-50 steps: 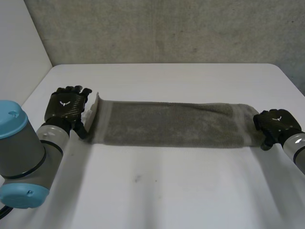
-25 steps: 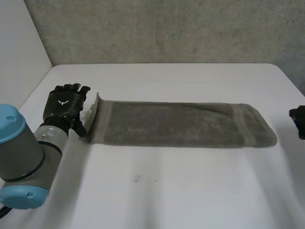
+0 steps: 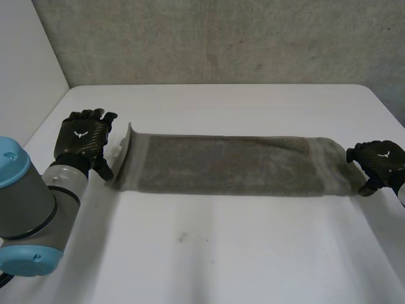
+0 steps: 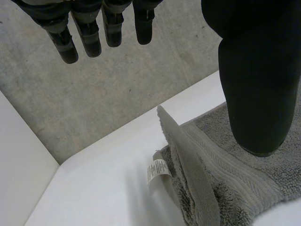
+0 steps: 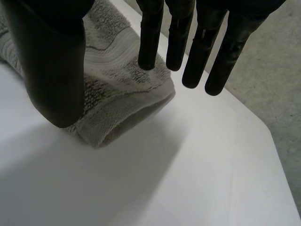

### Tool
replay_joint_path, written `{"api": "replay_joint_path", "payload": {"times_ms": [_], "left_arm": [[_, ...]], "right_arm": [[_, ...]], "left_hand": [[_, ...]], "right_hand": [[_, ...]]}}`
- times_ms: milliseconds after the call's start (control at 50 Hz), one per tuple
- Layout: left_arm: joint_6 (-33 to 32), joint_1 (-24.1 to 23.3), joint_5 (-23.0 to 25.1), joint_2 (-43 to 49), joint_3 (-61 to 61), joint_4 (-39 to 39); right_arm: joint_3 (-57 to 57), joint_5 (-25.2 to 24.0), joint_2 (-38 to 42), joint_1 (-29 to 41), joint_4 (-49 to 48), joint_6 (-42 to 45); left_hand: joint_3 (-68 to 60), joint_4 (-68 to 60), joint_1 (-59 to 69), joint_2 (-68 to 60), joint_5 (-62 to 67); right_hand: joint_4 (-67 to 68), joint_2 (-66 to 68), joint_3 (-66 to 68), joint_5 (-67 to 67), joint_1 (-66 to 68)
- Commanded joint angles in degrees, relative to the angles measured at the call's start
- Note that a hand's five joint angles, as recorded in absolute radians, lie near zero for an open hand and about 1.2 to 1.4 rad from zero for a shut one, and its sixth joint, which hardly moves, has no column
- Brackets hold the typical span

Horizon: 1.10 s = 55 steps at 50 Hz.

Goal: Fold the towel.

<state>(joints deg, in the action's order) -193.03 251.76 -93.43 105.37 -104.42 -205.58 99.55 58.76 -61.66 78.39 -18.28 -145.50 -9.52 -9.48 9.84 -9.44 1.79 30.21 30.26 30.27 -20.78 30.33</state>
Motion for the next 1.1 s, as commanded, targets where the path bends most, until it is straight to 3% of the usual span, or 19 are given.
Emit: {"api": "replay_joint_path", "payload": {"times_ms": [20,220,260,300,340,500,640,760,800,900,960,1000,1020,1060,1080,1100], "left_arm": [[-0.1,0.0,0.0,0.0,-0.1,-0.1],[-0.1,-0.2,0.0,0.1,-0.4,-0.5],[-0.1,-0.2,0.0,0.1,-0.5,-0.9],[-0.2,-0.2,-0.1,0.1,-0.6,-1.2],[-0.3,-0.2,-0.1,0.1,-1.1,-1.9],[-0.4,-0.3,-0.1,0.0,-1.3,-2.7],[-0.4,-0.1,-0.1,0.0,-1.2,-2.8],[-0.4,-0.4,-0.1,-0.1,-1.3,-2.7],[-0.4,-0.5,-0.1,-0.1,-1.3,-2.7],[-0.4,-0.7,-0.2,-0.1,-1.3,-2.8],[-0.4,-0.8,-0.2,-0.1,-1.4,-2.7],[-0.4,-0.8,-0.2,-0.1,-1.4,-2.7],[-0.4,-0.8,-0.2,-0.1,-1.4,-2.7],[-0.4,-0.8,-0.2,-0.1,-1.4,-2.8],[-0.4,-0.8,-0.2,-0.1,-1.4,-2.8],[-0.4,-0.8,-0.2,-0.1,-1.4,-2.8]], "right_arm": [[-1.2,0.3,2.2,0.0,0.0,0.3],[-3.1,0.3,4.9,0.2,0.0,0.5],[-3.2,0.3,5.0,0.2,0.0,0.5],[-3.5,0.3,4.9,0.0,0.0,0.3],[-3.7,0.6,4.6,-0.1,-0.1,0.2],[-4.6,2.8,3.0,-1.0,0.0,0.6],[-7.0,4.3,2.4,-6.3,1.0,3.6],[-14.6,8.3,1.1,-5.8,7.0,6.1],[-17.3,9.5,0.6,-4.3,9.7,5.8],[-27.9,14.0,-0.3,11.3,16.3,5.6],[-30.3,15.9,0.0,15.2,16.9,5.7],[-35.4,19.8,1.9,24.0,17.3,6.0],[-35.4,19.8,1.9,24.1,17.3,6.0],[-41.2,22.7,5.7,33.7,17.5,6.2],[-41.3,22.7,5.7,33.8,17.5,6.2],[-44.1,23.5,7.9,38.6,17.6,6.2]], "left_hand": [[-0.5,-0.5,0.2,-0.6,-1.8],[-0.5,-0.5,0.2,-0.6,-1.8],[-0.5,-0.5,0.2,-0.6,-1.8],[-0.5,-0.5,0.2,-0.6,-1.8],[-0.5,-0.5,0.2,-0.6,-1.8],[-0.5,-0.5,0.2,-0.6,-1.8],[-0.5,-0.5,0.2,-0.6,-1.8],[-0.5,-0.5,0.2,-0.6,-1.8],[-0.5,-0.5,0.2,-0.6,-1.8],[-0.5,-0.5,0.2,-0.6,-1.8],[-0.5,-0.5,0.2,-0.6,-1.8],[-0.5,-0.5,0.2,-0.6,-1.8],[-0.5,-0.5,0.2,-0.6,-1.8],[-0.5,-0.5,0.2,-0.6,-1.8],[-0.5,-0.5,0.2,-0.6,-1.8],[-0.5,-0.5,0.2,-0.6,-1.8]], "right_hand": [[7.1,7.1,7.0,-6.5,7.0],[15.5,15.5,15.5,-14.9,15.4],[21.4,21.4,21.4,-20.9,21.3],[44.8,44.8,44.8,-44.3,44.7],[49.7,49.7,49.7,-49.2,49.6],[49.8,49.7,49.7,-49.2,49.7],[49.8,49.7,49.7,-49.2,49.7],[49.8,49.7,49.7,-49.2,49.7],[49.8,49.7,49.7,-49.2,49.7],[49.8,49.7,49.7,-49.2,49.7],[49.8,49.7,49.7,-49.2,49.7],[49.8,49.7,49.7,-49.2,49.7],[49.8,49.7,49.7,-49.2,49.7],[49.8,49.7,49.7,-49.2,49.7],[49.8,49.7,49.7,-49.2,49.7],[49.8,49.7,49.7,-49.2,49.7]]}}
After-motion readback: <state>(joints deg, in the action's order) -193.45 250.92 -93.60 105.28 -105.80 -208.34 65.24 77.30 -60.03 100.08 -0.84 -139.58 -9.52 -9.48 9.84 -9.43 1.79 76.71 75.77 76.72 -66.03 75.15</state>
